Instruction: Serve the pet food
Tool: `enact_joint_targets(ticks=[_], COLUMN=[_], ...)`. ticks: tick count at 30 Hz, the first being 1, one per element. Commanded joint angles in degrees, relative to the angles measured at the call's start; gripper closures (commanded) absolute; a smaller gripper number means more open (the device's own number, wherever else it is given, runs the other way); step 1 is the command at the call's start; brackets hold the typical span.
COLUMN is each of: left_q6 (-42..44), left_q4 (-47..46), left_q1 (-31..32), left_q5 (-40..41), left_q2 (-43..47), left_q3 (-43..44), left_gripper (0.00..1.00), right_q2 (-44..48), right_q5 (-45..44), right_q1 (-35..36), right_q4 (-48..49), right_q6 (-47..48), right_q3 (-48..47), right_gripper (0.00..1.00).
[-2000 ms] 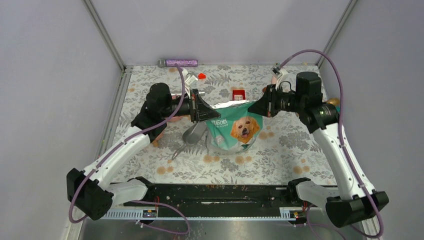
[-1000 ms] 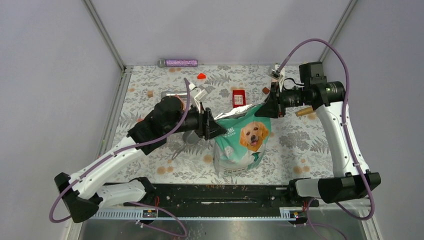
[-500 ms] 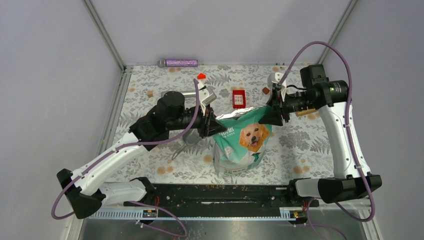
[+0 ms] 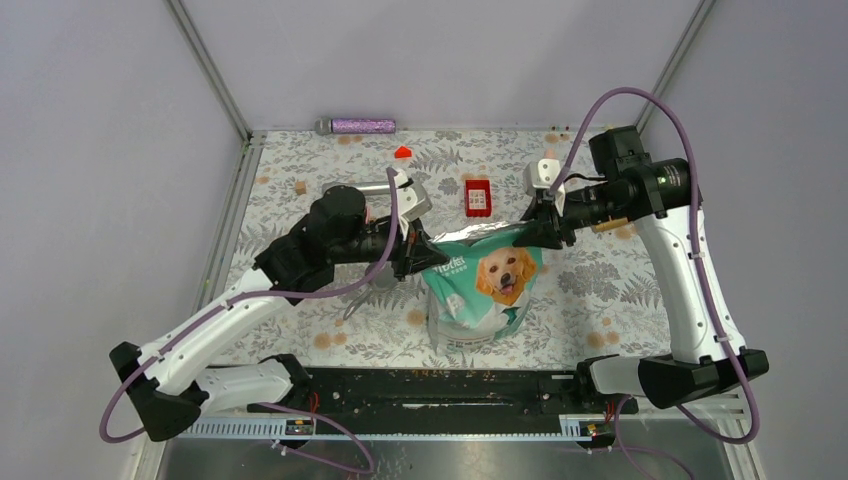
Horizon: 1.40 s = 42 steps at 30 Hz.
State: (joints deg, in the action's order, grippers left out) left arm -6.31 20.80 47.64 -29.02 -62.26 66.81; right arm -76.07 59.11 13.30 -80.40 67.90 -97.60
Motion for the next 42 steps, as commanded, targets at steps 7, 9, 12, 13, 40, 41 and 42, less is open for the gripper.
enact_joint_targets(ticks=[7,9,12,13,40,41,42], left_q6=[4.6,5.6,11.4,13.1,14.6,14.6,14.4], left_q4=[-4.0,-3.0,0.5,1.3,-5.0,-5.1,-5.3], left_q1=[-0.2,-0.2,-0.2,-0.3,-0.2,-0.2,-0.1], left_q5=[-1.3,-0.4,-1.4,-1.4,-5.5,-5.6,-5.7], left_q2=[5.2,5.7,6.1,6.4,12.8,12.9,13.0], left_q3=[-0.9,-1.2,-2.0,-2.6,-6.3,-6.3,-6.3], left_gripper=[0.99,0.79,0.67,0.68,1.0,1.0,1.0], right_q2=[-0.5,-0.3,0.7,1.2,2.7,2.5,2.1], right_q5=[-3.6,-3.7,-3.4,-3.7,-12.3,-12.5,-12.5], right_q1=[1.5,1.6,1.6,1.6,13.5,13.9,14.3], right_q4=[-8.0,-7.5,-1.1,2.1,-0.2,-0.6,-0.9], right_q6=[7.9,6.9,-0.9,-4.8,-3.2,-2.8,-2.6], right_q3=[-5.8,-6.0,-5.1,-4.5,-5.1,-5.4,-5.6], right_gripper=[1.0,1.0,1.0,1.0,0.6,0.6,0.61])
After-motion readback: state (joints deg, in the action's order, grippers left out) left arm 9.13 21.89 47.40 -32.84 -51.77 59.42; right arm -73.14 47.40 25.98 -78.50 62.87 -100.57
